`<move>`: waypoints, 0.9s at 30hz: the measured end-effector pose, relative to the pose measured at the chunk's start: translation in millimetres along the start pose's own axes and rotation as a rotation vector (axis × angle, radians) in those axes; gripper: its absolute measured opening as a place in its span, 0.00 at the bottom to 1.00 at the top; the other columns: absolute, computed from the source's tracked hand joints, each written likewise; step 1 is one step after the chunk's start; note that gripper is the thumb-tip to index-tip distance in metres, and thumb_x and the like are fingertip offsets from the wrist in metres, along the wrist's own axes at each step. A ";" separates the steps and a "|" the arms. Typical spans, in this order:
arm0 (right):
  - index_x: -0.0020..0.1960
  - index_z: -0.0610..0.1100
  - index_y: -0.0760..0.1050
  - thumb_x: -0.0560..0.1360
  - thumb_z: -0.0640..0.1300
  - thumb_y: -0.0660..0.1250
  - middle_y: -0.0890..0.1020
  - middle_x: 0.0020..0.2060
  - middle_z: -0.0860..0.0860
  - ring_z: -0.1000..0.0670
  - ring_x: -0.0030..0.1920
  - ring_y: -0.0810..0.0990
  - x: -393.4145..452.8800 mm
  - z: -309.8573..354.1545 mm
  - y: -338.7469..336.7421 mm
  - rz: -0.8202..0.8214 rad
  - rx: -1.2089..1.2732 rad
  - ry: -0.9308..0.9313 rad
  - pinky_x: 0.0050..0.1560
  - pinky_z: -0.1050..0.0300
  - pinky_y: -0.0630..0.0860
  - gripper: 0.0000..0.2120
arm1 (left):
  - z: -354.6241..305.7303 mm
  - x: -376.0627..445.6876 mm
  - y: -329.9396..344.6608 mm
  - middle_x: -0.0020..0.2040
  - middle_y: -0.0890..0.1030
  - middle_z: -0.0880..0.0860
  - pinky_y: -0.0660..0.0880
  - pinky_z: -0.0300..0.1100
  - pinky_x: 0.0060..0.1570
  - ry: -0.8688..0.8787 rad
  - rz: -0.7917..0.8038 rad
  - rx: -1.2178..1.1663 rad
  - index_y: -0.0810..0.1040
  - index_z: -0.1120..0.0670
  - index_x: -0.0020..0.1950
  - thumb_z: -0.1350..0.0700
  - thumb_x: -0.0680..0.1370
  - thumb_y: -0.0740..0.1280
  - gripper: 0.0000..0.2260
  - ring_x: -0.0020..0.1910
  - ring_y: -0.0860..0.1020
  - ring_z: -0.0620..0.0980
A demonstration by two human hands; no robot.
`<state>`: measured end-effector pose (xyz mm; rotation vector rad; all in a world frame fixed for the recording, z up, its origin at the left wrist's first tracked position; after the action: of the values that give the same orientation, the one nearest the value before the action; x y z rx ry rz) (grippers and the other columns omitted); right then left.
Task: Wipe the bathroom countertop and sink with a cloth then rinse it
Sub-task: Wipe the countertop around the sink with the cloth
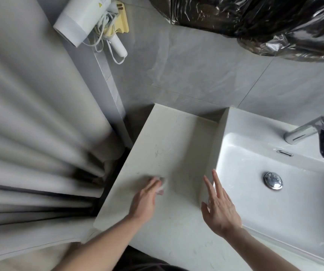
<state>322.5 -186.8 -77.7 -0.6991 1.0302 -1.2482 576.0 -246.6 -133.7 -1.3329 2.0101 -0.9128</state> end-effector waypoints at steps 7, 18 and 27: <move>0.84 0.50 0.46 0.74 0.48 0.66 0.33 0.82 0.54 0.44 0.71 0.73 0.1 0.4 -0.3 0.001 -0.032 0.009 0.73 0.46 0.70 0.44 | -52.1 -2.1 119.7 0.80 0.55 0.58 0.54 0.59 0.76 0.263 0.355 0.419 0.50 0.56 0.80 0.62 0.73 0.59 0.37 0.80 0.49 0.63; 0.84 0.49 0.49 0.75 0.49 0.66 0.35 0.82 0.53 0.42 0.75 0.70 -0.5 3.1 -1.6 -0.015 -0.023 -0.005 0.71 0.45 0.72 0.43 | 85.2 7.2 14.0 0.80 0.54 0.61 0.49 0.55 0.76 -0.059 0.149 0.513 0.57 0.59 0.80 0.66 0.67 0.69 0.42 0.79 0.50 0.65; 0.84 0.50 0.49 0.74 0.48 0.65 0.34 0.82 0.53 0.43 0.77 0.67 -1.0 6.0 -4.6 -0.010 -0.028 0.011 0.74 0.46 0.69 0.43 | 74.9 22.4 -8.5 0.78 0.64 0.56 0.60 0.48 0.76 -0.130 0.161 0.373 0.66 0.53 0.76 0.69 0.71 0.63 0.33 0.78 0.60 0.61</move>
<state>326.0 -187.5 -71.0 -0.7208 1.0560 -1.2493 629.2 -287.3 -174.7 -0.9837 1.7163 -1.0357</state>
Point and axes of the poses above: each hand's wrist, its own x-axis towards the middle knuckle, its own y-axis out of the palm, z = x × y, the point moved 5 cm from there along x, towards the middle knuckle
